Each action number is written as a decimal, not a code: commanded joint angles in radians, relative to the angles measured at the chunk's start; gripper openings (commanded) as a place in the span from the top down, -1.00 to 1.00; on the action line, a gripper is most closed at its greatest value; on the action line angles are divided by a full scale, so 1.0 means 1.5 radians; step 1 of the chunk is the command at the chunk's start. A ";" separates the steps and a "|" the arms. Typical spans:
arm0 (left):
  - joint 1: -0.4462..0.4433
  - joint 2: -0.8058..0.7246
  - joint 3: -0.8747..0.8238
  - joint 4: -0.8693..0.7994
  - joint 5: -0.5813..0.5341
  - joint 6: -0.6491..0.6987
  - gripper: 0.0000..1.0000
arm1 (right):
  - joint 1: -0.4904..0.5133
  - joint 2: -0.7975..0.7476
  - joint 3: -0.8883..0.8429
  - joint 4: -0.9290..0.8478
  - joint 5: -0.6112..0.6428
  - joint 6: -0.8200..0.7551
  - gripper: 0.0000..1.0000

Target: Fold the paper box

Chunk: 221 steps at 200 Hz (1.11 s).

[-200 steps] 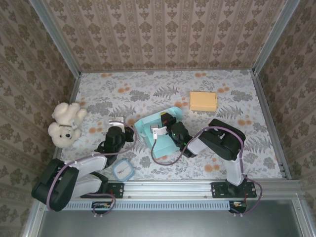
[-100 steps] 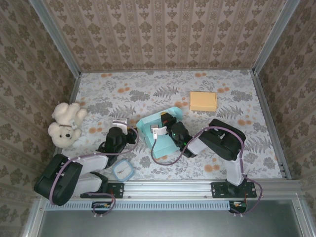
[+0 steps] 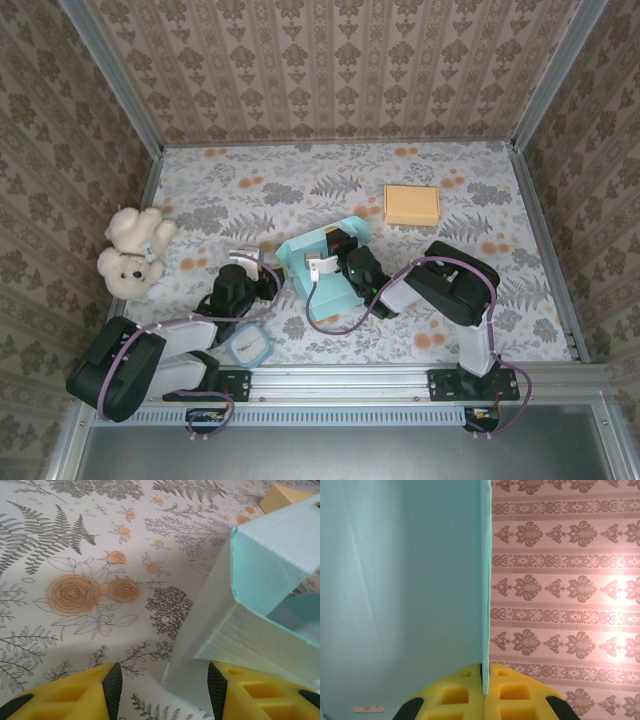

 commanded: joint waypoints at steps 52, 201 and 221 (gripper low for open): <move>-0.010 0.037 0.009 0.060 0.041 0.022 -0.07 | 0.000 -0.012 -0.004 -0.073 -0.022 0.030 1.00; -0.024 0.104 0.056 0.095 0.004 0.024 -0.07 | 0.000 -0.014 -0.004 -0.080 -0.024 0.030 1.00; -0.025 0.119 0.061 0.107 -0.001 0.015 -0.07 | 0.000 -0.014 -0.004 -0.081 -0.024 0.030 1.00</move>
